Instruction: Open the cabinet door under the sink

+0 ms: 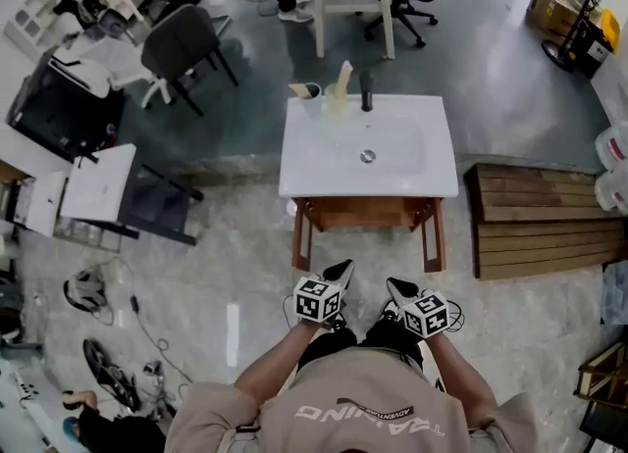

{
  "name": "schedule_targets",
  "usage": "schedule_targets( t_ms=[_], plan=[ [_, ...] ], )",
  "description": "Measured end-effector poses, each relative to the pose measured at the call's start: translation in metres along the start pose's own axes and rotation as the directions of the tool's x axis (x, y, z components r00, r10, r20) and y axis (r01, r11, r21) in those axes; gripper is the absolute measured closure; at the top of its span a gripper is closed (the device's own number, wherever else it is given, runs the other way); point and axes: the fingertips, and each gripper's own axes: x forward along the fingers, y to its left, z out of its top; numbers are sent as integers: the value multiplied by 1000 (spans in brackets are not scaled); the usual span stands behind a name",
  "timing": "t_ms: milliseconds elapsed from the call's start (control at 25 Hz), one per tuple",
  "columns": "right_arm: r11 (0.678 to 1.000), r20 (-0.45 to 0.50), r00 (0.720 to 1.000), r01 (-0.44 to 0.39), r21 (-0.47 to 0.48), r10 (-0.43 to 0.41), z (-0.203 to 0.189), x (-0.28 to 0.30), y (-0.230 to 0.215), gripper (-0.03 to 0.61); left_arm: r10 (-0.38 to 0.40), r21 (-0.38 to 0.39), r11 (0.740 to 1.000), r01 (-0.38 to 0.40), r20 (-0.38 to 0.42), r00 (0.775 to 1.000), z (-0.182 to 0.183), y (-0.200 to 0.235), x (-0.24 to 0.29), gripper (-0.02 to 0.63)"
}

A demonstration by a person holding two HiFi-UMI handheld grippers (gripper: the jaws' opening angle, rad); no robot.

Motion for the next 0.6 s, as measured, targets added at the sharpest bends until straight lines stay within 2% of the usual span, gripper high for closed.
schedule_targets(
  t_ms=[160, 240, 440, 600],
  plan=[
    [998, 99, 995, 1, -60, 5, 47, -20, 2, 577, -2, 146, 989, -3, 35, 999, 45, -25, -6, 598],
    [993, 137, 991, 13, -114, 3, 72, -27, 6, 577, -17, 193, 981, 4, 67, 998, 69, -37, -13, 598],
    [966, 224, 975, 65, -251, -7, 130, -40, 14, 577, -28, 229, 973, -15, 183, 983, 128, -51, -36, 598],
    [946, 283, 959, 89, -310, 2, 164, -56, 25, 577, -20, 240, 970, -47, 270, 963, 164, -57, -56, 598]
  ],
)
